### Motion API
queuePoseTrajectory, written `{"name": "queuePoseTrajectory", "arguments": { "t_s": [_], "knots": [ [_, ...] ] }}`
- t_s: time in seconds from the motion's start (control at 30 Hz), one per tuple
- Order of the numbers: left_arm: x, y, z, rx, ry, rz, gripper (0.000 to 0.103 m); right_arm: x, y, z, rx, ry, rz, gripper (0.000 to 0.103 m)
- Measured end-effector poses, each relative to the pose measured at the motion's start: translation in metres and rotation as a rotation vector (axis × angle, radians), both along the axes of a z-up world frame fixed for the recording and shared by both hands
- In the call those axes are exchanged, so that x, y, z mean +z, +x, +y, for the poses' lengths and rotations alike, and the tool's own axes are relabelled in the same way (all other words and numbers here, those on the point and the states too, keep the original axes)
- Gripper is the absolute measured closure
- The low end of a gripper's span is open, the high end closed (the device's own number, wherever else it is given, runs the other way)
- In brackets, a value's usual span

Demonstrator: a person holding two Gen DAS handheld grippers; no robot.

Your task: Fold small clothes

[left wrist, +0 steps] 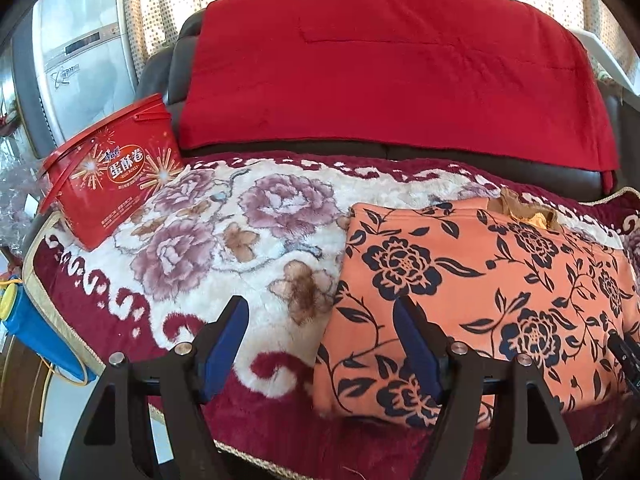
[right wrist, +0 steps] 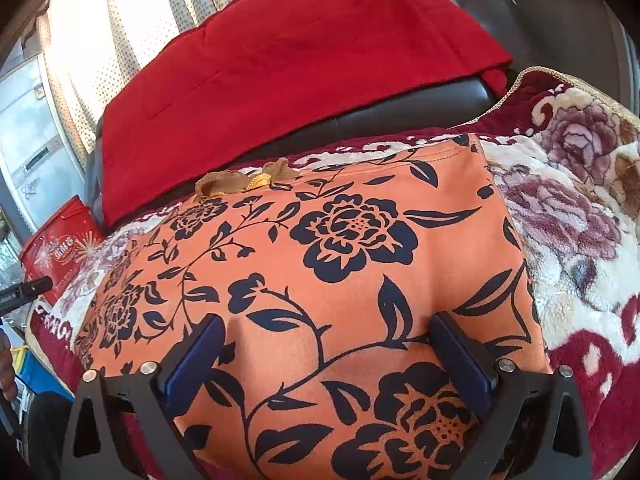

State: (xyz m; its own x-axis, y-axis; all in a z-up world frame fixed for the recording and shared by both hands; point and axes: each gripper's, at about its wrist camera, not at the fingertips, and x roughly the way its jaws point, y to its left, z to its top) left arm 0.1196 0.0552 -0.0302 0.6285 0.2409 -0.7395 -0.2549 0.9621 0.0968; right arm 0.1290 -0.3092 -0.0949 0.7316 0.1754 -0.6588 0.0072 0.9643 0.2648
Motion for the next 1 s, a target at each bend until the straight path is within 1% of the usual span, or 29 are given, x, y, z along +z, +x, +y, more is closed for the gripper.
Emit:
{"name": "queuePoseTrajectory", "arguments": {
  "t_s": [0.3,0.47,0.6,0.7,0.73,0.77,0.8,0.83,0.87,0.9,0.93,1.0],
  "knots": [
    [0.001,-0.002,-0.030,-0.032,0.039,0.014,0.027,0.003,-0.014,-0.015,0.026,0.085,-0.032,0.001],
    [-0.006,0.001,-0.049,-0.062,0.061,0.033,0.024,0.003,-0.022,-0.027,0.034,0.147,-0.045,0.001],
    [-0.014,0.002,-0.066,-0.091,0.050,0.044,0.024,0.004,-0.025,-0.036,0.027,0.211,-0.051,0.001],
    [-0.023,0.003,-0.082,-0.127,0.052,0.046,0.024,0.004,-0.024,-0.039,0.024,0.237,-0.053,0.001],
    [-0.029,0.005,-0.088,-0.141,0.053,0.055,0.022,0.004,-0.024,-0.039,0.024,0.239,-0.053,0.001],
    [-0.039,0.008,-0.092,-0.157,0.048,0.078,0.020,0.004,-0.024,-0.039,0.025,0.241,-0.053,0.001],
    [-0.051,0.013,-0.095,-0.160,0.050,0.114,0.020,0.004,-0.024,-0.039,0.026,0.242,-0.053,0.001],
    [-0.066,0.017,-0.096,-0.150,0.056,0.166,0.020,0.004,-0.024,-0.040,0.027,0.244,-0.053,0.001],
    [-0.079,0.019,-0.093,-0.139,0.043,0.200,0.018,0.004,-0.024,-0.040,0.029,0.249,-0.054,0.001],
    [-0.081,0.016,-0.089,-0.124,0.012,0.167,0.016,0.003,-0.024,-0.041,0.030,0.255,-0.054,0.001],
    [-0.080,0.014,-0.084,-0.101,-0.008,0.146,0.011,0.003,-0.025,-0.042,0.033,0.262,-0.056,0.001],
    [-0.074,0.015,-0.079,-0.083,-0.034,0.171,0.011,0.003,-0.025,-0.044,0.037,0.272,-0.059,0.001]
  ]
}}
